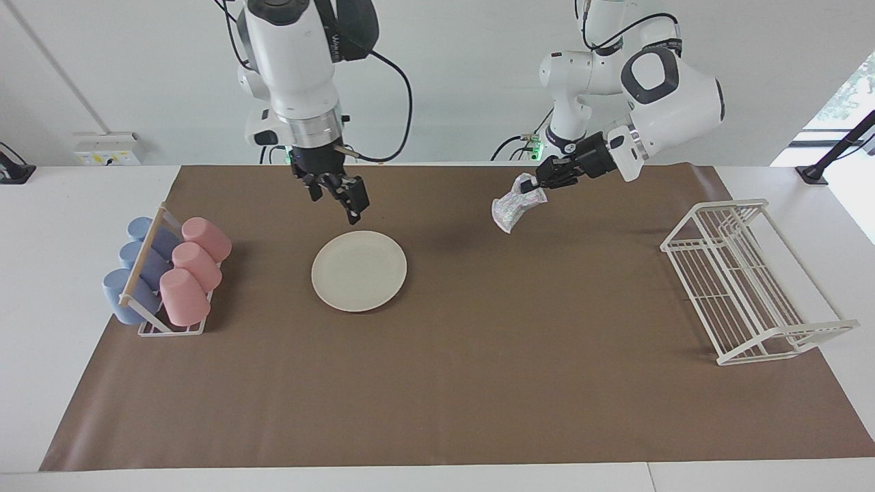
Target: Wipe plate with sponge
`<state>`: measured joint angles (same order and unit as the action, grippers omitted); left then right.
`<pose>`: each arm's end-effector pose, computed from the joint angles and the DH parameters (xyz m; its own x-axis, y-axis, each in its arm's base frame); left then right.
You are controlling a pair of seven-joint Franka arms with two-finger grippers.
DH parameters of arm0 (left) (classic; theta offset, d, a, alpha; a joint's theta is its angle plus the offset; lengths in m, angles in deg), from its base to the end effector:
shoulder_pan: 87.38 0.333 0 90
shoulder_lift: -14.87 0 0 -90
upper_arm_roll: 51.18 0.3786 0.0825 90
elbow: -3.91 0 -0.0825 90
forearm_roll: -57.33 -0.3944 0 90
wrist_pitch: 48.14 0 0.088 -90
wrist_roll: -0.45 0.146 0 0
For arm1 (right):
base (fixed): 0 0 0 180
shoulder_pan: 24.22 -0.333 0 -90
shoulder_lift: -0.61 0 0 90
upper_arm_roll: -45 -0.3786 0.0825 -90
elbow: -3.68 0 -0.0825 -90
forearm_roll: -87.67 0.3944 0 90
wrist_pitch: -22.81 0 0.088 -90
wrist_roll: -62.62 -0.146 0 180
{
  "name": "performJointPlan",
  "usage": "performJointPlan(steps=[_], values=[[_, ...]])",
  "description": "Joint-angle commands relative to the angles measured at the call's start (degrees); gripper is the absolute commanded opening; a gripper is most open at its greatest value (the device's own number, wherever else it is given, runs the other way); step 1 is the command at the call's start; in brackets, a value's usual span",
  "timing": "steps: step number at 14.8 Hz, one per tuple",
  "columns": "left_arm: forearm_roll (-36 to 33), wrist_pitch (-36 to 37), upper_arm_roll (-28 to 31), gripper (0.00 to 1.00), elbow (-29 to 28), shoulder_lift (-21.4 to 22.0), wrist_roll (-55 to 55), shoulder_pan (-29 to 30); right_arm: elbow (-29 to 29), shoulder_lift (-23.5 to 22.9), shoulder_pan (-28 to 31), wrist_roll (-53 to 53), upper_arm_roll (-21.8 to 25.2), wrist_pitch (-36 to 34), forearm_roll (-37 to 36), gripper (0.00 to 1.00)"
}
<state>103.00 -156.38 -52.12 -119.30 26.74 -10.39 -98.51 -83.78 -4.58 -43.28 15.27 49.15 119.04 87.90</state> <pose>0.4648 -0.1812 0.5341 0.9518 0.1570 -0.2635 0.2925 -0.7233 0.6255 0.5898 0.1598 0.6267 0.8427 -0.5366 0.0443 -0.5349 -0.8438 -0.0444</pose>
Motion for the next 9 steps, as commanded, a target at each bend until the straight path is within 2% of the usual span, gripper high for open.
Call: performJointPlan(steps=[1, 4, 6, 8, 9], values=[[-16.15, 5.74, -0.3, 0.0, 8.83, -3.51, -6.97, 0.23, -2.36, 2.99, 5.42, 16.0, -0.81, 0.01, -0.85, 1.0], [-32.52, 14.27, -0.3, 0.0, 17.2, -7.2, -9.1, 0.14, -2.54, 4.48, 10.09, 27.02, -0.81, -2.36, -0.85, 1.0], [-42.54, 15.61, -0.47, 0.0, 17.83, -7.39, -9.1, -0.47, -3.85, 5.53, 14.21, 33.95, -0.9, -6.56, -0.85, 1.0], [-51.16, 17.1, -0.47, 0.0, 18.27, -7.82, -9.1, -0.65, -4.47, 5.98, 15.02, 37.93, -0.9, -7.64, -0.76, 1.0], [-56.34, 18.58, -0.56, 0.0, 19.58, -9.65, -9.02, -0.91, -4.47, 5.98, 15.02, 39.33, -0.9, -7.2, -0.76, 1.0]])
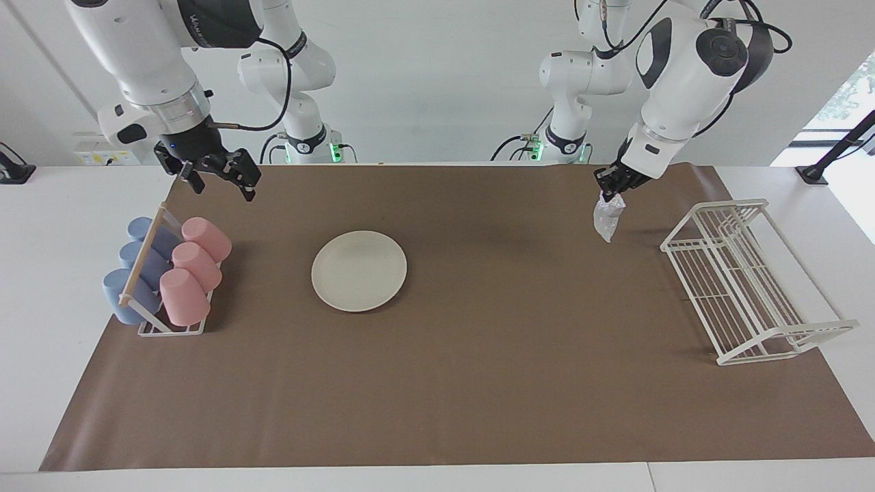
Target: Wipe plate with sponge
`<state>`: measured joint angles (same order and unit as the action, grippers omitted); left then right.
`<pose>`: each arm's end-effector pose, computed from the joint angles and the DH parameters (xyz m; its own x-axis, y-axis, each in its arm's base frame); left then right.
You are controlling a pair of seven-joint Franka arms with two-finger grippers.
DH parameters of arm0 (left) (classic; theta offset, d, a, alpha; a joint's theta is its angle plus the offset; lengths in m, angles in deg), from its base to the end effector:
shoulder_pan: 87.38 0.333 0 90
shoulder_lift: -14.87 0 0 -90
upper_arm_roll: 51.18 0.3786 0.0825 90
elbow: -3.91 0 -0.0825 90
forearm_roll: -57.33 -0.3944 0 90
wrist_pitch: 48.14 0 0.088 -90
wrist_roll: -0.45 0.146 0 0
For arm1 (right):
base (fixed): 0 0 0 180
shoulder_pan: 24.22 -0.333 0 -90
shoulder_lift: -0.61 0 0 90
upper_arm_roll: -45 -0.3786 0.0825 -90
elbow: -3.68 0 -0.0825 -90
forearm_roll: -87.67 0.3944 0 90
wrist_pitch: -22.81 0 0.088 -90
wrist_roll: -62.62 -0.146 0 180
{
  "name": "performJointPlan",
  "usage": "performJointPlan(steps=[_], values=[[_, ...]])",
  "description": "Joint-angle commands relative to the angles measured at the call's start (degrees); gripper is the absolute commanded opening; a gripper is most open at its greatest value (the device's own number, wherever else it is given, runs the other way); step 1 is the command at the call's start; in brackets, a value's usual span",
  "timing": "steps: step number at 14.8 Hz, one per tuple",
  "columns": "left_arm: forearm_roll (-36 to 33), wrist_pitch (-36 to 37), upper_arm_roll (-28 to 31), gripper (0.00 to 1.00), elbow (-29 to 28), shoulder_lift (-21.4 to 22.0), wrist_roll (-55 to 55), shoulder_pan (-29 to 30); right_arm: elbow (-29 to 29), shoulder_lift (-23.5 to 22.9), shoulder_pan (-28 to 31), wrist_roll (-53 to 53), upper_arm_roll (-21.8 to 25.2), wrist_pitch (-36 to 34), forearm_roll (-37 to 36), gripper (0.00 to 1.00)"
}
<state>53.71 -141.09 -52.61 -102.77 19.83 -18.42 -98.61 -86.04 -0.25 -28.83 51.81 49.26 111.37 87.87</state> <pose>0.5065 -0.1051 0.5606 0.9866 0.1064 -0.1237 0.0930 -0.9896 -0.1099 0.5662 0.0043 0.6398 0.9828 -0.1815 -0.0350 -0.1815 -0.9834 0.0043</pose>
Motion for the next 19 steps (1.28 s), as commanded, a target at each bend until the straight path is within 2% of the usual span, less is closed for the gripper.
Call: performJointPlan(steps=[1, 3, 5, 6, 8, 11, 13, 15, 19], values=[[-12.58, 6.0, -0.33, 0.0, 6.19, -5.2, -1.08, -0.9, -2.48, 1.74, 0.4, 3.15, -1.01, 0.64, -0.73, 1.0], [-21.73, 13.19, -0.25, 0.0, 15.05, -12.57, -1.08, -3.09, -3.44, 2.35, 0.39, 6.29, -1.09, 0.38, -0.73, 1.0], [-30.09, 16.56, -0.25, 0.0, 18.78, -16.9, -1.08, -3.28, -6.06, 3.31, -0.22, 10.35, -1.01, 1.08, -0.73, 1.0], [-34.83, 16.4, -0.33, 0.0, 18.7, -17.78, -1.08, -3.45, -8.08, 4.36, -0.13, 10.89, -1.01, 1.26, -0.73, 1.0], [-41.61, 15.87, -0.33, 0.0, 18.79, -20.59, -1.08, -3.28, -7.58, 3.85, 0.48, 14.65, -0.92, 2.57, -0.73, 1.0], [-47.69, 15.35, -0.25, 0.0, 18.88, -26.22, -1.25, -3.28, -6.79, 3.58, 2.33, 17.91, -1.09, 2.75, -0.91, 1.0], [-53.3, 11.93, -0.25, 0.0, 18.44, -27.98, -1.43, -2.93, -5.56, 2.88, 1.8, 18.28, -1.18, 2.93, -2.14, 1.0], [-56.04, 10.69, -0.16, 0.0, 18.44, -29.56, -1.6, -2.4, -5.56, 2.88, 1.8, 17.66, -1.18, 3.02, -2.23, 1.0], [-56.41, 5.77, -0.07, 0.0, 15.46, -29.57, -9.07, -1.17, -6.0, 3.23, 1.71, 17.22, -1.36, 3.19, -1.96, 1.0]])
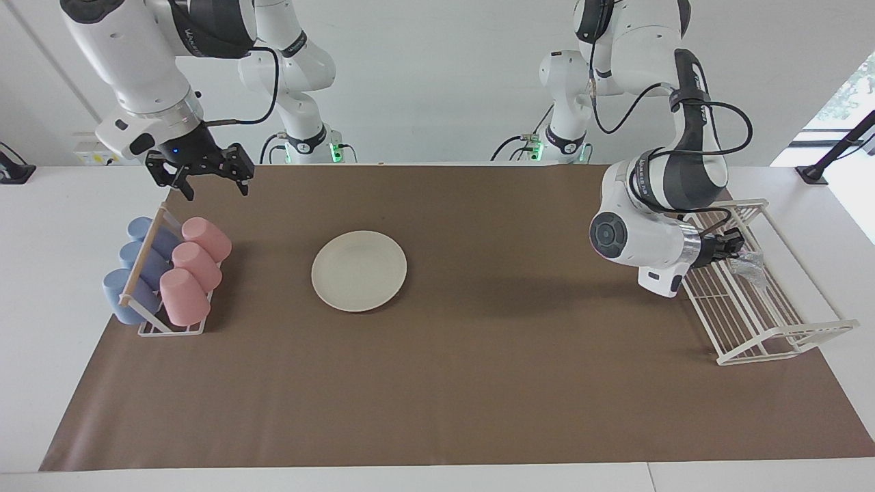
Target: Wipe plate with sponge
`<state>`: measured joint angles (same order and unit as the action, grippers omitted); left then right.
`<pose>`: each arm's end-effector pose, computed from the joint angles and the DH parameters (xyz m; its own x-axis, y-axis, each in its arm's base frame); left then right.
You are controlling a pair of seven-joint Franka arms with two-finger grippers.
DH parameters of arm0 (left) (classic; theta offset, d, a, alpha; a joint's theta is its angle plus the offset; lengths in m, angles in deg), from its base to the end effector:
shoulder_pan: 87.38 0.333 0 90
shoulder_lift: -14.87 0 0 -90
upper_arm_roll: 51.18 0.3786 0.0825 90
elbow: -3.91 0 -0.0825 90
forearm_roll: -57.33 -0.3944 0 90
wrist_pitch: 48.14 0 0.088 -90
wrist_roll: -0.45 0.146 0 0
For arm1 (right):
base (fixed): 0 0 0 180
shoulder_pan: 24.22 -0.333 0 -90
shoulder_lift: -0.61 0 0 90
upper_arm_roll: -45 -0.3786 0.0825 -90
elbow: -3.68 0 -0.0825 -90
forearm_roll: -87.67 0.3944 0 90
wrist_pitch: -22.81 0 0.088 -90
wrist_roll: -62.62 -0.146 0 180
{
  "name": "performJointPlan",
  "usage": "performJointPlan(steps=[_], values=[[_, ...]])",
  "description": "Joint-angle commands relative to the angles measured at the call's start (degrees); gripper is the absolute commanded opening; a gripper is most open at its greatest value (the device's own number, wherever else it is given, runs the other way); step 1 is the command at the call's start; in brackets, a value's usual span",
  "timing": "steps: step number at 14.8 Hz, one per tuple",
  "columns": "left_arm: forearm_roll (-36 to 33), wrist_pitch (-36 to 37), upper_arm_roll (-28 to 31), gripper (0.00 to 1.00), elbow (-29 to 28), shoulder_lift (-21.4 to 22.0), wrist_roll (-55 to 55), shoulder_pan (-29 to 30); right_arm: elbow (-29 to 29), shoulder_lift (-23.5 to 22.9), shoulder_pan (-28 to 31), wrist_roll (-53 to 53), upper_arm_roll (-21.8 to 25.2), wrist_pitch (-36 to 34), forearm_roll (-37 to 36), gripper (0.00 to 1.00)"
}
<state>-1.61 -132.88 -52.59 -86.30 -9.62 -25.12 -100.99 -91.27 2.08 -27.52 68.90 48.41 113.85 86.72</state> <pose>0.6711 -0.0412 0.4493 0.9960 0.0380 -0.0811 -0.0561 -0.4411 -0.8957 0.5532 -0.0039 0.6224 0.9932 0.1079 -0.0440 0.1084 -0.9941 0.0103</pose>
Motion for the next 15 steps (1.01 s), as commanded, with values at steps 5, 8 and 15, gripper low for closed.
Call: performJointPlan(steps=[5, 8, 15], values=[[-1.18, -4.81, 0.0, 0.0, -2.06, 0.05, -5.7, 2.71, -0.67, 0.9, 0.4, 0.05, -0.43, 0.62, -0.81, 1.0], [-1.0, -6.13, -0.08, 0.0, -3.13, 0.32, -7.12, 2.79, -0.76, 0.9, 0.57, 0.48, -0.43, -0.25, -0.81, 1.0], [-0.48, -7.45, -0.08, 0.75, -3.74, 0.41, -7.03, 3.32, 0.3, 0.73, 1.19, 1.18, -0.16, -0.96, -0.81, 1.0]])
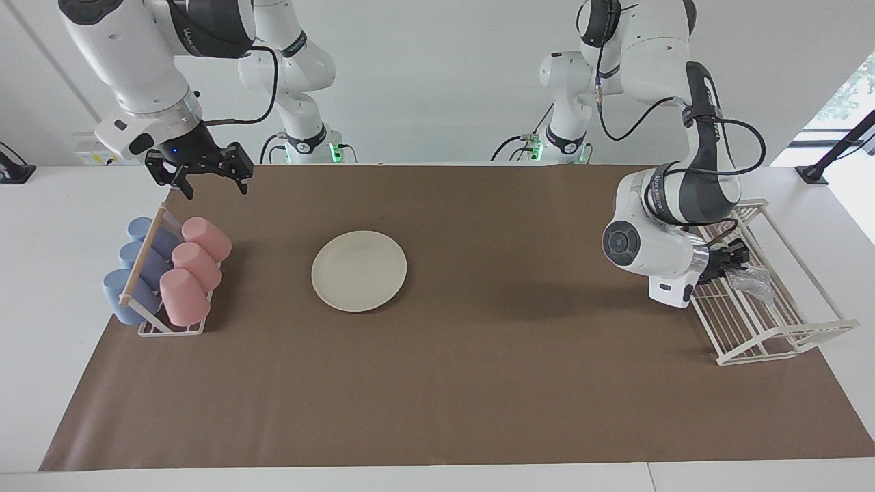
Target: Wipe plate with sponge
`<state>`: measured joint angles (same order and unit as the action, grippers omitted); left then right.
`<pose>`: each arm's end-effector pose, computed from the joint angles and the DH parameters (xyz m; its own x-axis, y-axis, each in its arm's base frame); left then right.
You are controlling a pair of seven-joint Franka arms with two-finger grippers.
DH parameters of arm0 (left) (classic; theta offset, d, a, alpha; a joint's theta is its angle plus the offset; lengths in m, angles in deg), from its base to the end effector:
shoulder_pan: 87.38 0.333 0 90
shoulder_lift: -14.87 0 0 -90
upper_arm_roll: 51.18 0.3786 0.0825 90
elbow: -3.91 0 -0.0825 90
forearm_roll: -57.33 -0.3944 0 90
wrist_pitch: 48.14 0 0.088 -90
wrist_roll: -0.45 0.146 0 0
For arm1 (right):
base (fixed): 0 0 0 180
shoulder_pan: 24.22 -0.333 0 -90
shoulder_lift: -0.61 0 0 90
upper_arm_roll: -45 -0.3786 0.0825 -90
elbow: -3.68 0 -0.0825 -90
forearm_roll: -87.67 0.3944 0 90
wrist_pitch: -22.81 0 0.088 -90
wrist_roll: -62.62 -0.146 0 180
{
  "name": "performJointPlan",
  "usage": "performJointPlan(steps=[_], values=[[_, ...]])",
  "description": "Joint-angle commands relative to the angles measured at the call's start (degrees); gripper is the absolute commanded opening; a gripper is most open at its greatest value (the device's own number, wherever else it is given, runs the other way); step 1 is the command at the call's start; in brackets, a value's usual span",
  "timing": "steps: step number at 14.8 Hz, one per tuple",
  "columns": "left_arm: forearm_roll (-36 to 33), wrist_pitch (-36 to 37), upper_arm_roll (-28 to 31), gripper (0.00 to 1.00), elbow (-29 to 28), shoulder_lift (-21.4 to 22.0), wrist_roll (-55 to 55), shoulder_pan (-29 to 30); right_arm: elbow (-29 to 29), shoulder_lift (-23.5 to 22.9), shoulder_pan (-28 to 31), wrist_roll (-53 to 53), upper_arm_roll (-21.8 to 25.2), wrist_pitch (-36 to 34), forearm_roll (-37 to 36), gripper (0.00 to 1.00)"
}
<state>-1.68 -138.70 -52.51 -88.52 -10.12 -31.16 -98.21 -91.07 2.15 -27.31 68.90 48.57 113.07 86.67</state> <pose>0.6792 -0.0167 0.4242 0.9984 0.0559 0.0080 0.0333 -0.4688 -0.8827 0.5510 -0.0076 0.6236 0.9935 0.1012 -0.0529 0.1019 -0.9947 0.0100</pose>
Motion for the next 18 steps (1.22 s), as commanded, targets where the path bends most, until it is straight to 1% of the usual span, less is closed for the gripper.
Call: performJointPlan(steps=[1, 3, 5, 6, 8, 10, 12, 13, 14, 16, 18], values=[[-0.4, -1.72, -0.17, 0.76, -1.52, 1.0, -0.99, 0.63, 0.09, 0.66, 1.33, 3.02, -0.23, -0.09, -0.15, 1.0], [-0.14, -1.99, -0.17, 0.82, -1.43, 1.0, -0.99, 0.63, 0.88, 0.48, 2.21, 3.39, -0.23, 0.0, -0.14, 1.0], [0.99, -2.51, -0.25, 0.99, -1.0, 1.09, -0.99, 0.63, 0.89, 0.39, 2.3, 2.95, -0.23, 0.09, -0.06, 1.0], [4.48, -3.82, -0.25, 1.0, -0.47, 1.61, -0.73, 1.07, 0.89, 0.48, 2.3, 2.95, -0.23, 0.09, 0.03, 1.0], [13.61, -6.81, -0.34, 1.0, 0.59, 4.76, 1.02, 3.17, 0.89, 0.48, 2.21, 3.13, -0.41, -0.08, 0.38, 1.0], [22.41, -7.53, -0.26, 1.0, 2.07, 7.58, 5.75, 4.93, 0.97, 0.39, 2.21, 3.13, -0.32, 0.09, 2.83, 1.0], [32.24, -6.48, 0.01, 1.0, 5.76, 8.47, 7.88, 6.25, 0.97, 0.39, 2.21, 3.13, -0.32, 0.18, 3.2, 1.0], [36.99, -5.86, 0.36, 1.0, 6.38, 9.69, 7.97, 6.43, 0.97, 0.57, 2.04, 3.04, -0.32, 0.53, 2.67, 1.0], [40.95, -4.9, 0.45, 1.0, 6.39, 11.62, 7.98, 6.78, 0.97, 0.66, 2.04, 3.12, -0.4, 1.23, 2.32, 1.0], [46.42, -2.53, 0.45, 1.0, 6.13, 15.39, 8.06, 7.84, 0.97, 0.74, 1.95, 3.04, -0.41, 1.76, 2.32, 1.0], [53.88, -1.55, 0.45, 1.0, 6.13, 18.65, 8.24, 9.94, 0.89, 0.83, 1.95, 2.95, -0.41, 1.76, 2.32, 1.0]])
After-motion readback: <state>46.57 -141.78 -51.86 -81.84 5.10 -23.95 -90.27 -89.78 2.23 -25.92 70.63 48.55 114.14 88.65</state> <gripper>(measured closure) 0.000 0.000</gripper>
